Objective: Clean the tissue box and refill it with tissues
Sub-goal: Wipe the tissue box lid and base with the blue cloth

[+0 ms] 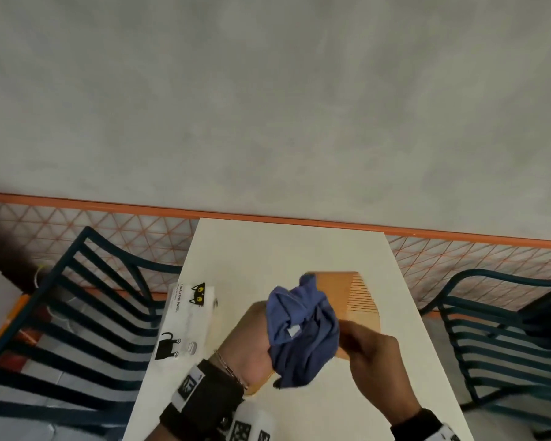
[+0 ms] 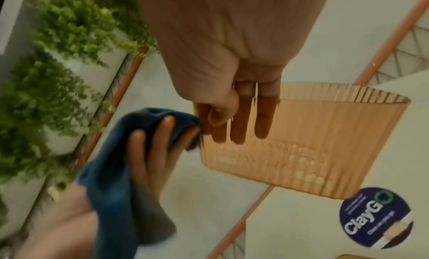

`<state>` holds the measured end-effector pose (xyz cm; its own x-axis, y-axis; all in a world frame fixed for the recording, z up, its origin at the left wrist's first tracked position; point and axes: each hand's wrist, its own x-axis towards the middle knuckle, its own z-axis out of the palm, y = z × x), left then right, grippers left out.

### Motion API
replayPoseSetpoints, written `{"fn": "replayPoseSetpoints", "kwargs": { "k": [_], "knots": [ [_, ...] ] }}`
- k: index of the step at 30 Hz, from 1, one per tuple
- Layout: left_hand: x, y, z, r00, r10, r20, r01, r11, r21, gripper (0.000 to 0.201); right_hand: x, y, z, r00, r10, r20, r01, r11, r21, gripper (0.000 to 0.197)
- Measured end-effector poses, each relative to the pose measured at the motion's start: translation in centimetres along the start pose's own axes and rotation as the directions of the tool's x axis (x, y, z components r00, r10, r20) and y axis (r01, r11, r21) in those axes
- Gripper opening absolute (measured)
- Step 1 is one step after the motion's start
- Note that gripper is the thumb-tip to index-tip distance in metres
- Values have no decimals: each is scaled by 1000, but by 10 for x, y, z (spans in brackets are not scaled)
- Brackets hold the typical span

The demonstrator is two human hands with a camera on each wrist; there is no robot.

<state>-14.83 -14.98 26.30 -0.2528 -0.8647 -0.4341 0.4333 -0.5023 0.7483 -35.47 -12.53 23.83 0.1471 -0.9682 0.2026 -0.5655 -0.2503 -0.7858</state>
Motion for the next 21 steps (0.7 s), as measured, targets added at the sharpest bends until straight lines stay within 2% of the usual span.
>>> {"fn": "replayPoseSetpoints", "kwargs": {
  "k": [2, 3, 4, 6, 7, 9, 11, 13, 14, 15, 17, 19, 21],
  "knots": [
    [5, 16, -2, 994, 72, 78, -73, 997, 7, 27, -8, 4, 5, 995, -49, 82, 57, 993, -108, 57],
    [5, 26, -1, 992, 113, 65, -113, 994, 0, 28, -11, 5, 8, 993, -40, 113, 53, 993, -109, 59],
    [5, 31, -2, 981, 192, 9, -192, 977, 90, 27, -14, 6, 11, 991, -18, 131, 29, 996, -88, 60],
    [6, 31, -10, 933, 356, -57, -332, 910, 248, 32, -15, 6, 12, 990, 23, 142, -16, 999, -49, 59],
    [4, 28, -14, 910, 413, -43, -384, 876, 292, 40, -15, 6, 11, 989, 22, 146, -16, 999, -45, 57],
    [3, 15, -24, 865, 499, 48, -471, 776, 420, 54, -14, 4, 11, 983, -2, 183, 12, 998, -58, 53],
    [2, -3, -30, 826, 533, 184, -529, 621, 578, 58, -14, 1, 12, 976, -14, 219, 25, 999, -47, 45],
    [5, -19, -39, 775, 575, 264, -570, 454, 684, 57, -14, -2, 12, 962, 0, 273, 11, 999, -38, 40],
    [7, -26, -47, 767, 594, 243, -551, 414, 725, 55, -15, -1, 11, 954, 8, 299, 5, 999, -43, 40],
    [9, -29, -54, 774, 610, 170, -506, 434, 746, 54, -16, 0, 10, 946, 18, 324, -1, 999, -53, 41],
    [6, -36, -77, 815, 573, -86, -318, 567, 760, 50, -19, 4, 8, 919, 46, 391, -21, 998, -67, 42],
    [-3, -50, -114, 849, 429, -307, -82, 683, 726, 45, -19, 8, 5, 892, 64, 448, -44, 997, -56, 41],
    [-18, -69, -155, 840, 304, -449, 105, 722, 684, 40, -17, 13, 7, 873, 70, 483, -38, 997, -74, 39]
  ]
}}
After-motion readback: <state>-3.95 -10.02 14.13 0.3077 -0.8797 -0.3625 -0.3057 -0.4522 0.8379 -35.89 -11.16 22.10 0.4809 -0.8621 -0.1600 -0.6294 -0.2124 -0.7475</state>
